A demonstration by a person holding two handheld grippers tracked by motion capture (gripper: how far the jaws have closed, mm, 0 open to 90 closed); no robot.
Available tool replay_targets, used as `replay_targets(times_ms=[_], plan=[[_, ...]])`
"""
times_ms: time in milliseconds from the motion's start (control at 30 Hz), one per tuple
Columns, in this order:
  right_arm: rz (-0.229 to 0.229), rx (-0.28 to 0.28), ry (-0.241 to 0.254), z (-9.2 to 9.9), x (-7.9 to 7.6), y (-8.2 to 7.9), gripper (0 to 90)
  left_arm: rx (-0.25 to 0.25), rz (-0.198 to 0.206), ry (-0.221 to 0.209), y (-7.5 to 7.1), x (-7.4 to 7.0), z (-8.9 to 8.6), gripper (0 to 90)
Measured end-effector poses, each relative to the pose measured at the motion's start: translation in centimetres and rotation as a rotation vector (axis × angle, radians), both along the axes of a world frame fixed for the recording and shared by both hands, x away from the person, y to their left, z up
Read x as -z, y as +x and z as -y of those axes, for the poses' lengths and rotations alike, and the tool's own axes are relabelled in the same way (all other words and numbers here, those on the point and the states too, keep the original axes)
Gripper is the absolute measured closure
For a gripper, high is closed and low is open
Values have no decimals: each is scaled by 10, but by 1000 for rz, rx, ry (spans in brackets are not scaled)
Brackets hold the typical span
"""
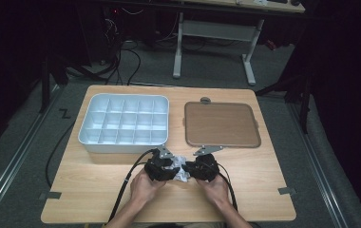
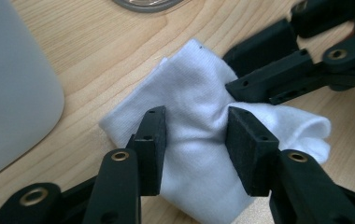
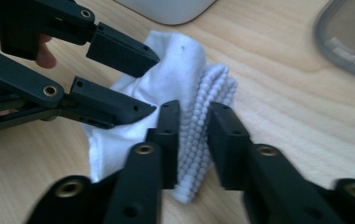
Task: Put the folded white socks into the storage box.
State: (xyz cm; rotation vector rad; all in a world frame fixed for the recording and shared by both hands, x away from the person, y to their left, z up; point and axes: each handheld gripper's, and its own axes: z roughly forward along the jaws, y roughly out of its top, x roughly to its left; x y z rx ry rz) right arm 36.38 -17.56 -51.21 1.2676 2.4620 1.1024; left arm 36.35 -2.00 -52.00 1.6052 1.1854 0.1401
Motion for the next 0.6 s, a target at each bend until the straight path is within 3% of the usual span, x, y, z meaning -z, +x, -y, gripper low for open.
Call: replay_targets(times_ms=[33,67,200,300,433,600], plan=[[38,0,-39,-2,-5,-2,665,-2,0,4,-1,-1,0,581],[52,5,-46,-2,-8,-2,636,-7,0,12,-2,-1,0,580],[99,38,3,0,-25,-2,570,-7,5,24,-4,-2,0,579],[89,23,-13,-7,-26,5,547,-12,6,29,-5,-2,0,572],[53,-14,-91,-19,-15,13,548,-4,28,52,-9,-3,0,572],[24,1,-60,-11,-7,15,576,-6,12,55,-10,-4,0,577]])
